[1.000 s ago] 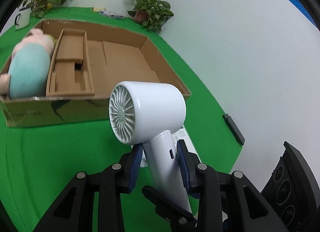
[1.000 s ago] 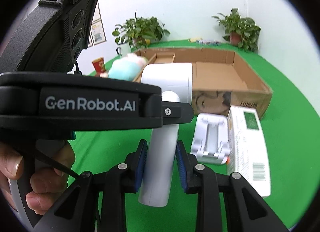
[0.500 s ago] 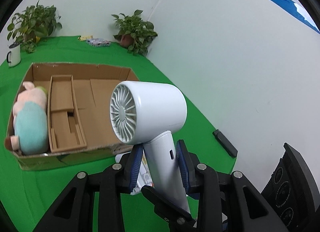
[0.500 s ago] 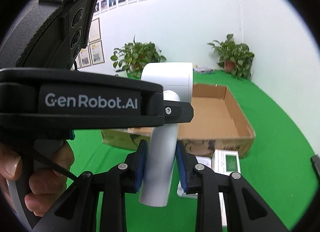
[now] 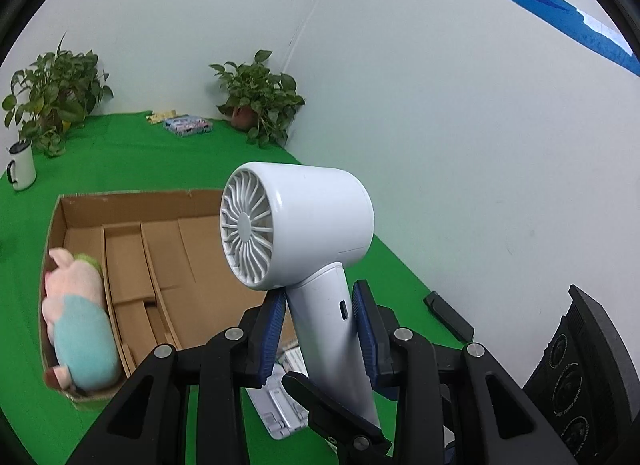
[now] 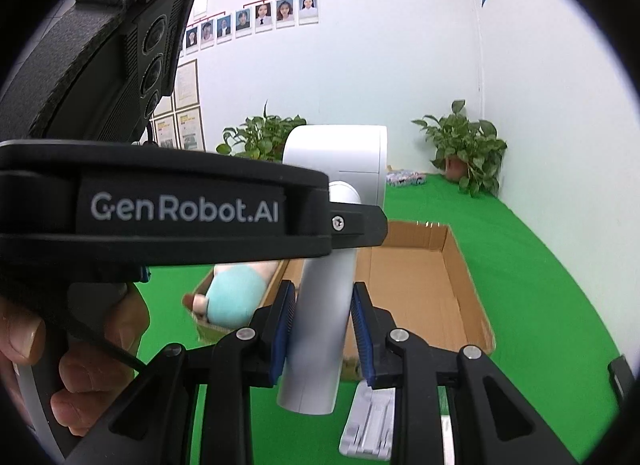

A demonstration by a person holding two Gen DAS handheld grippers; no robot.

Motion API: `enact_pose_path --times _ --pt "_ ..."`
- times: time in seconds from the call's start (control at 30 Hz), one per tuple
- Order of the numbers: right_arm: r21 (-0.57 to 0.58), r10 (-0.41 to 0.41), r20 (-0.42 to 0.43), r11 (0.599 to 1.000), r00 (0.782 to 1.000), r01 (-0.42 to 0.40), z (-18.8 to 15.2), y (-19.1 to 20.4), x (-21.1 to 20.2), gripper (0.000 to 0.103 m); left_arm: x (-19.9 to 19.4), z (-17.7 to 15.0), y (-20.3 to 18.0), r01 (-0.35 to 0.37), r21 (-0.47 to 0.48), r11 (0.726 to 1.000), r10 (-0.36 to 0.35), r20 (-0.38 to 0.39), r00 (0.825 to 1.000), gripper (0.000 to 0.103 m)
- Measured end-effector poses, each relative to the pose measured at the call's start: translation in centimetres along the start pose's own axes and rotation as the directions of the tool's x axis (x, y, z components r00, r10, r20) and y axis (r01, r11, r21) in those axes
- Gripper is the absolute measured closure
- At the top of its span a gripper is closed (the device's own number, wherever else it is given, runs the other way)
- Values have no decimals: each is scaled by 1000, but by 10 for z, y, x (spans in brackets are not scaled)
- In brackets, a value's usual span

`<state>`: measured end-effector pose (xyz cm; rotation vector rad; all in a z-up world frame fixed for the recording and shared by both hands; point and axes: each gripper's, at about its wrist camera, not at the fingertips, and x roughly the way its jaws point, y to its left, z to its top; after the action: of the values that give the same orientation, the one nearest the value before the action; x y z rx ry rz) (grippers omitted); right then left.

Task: Organize objects
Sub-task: 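Lift the hair dryer with the right gripper and carry it over the box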

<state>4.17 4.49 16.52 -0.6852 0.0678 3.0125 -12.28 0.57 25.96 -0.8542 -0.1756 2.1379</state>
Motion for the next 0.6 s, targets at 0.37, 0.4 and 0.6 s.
enact_pose_path --times 0.37,0.4,0.6 --pt "-43 13 -1 999 1000 -13 48 -19 42 76 5 59 14 -39 -22 999 39 7 999 72" --pt "-42 16 -6 999 1000 -17 51 -21 47 76 5 62 15 -41 -24 999 41 3 999 72" --pt "-17 34 -51 999 998 -34 57 -29 78 76 35 76 45 -52 -60 997 50 -39 998 72"
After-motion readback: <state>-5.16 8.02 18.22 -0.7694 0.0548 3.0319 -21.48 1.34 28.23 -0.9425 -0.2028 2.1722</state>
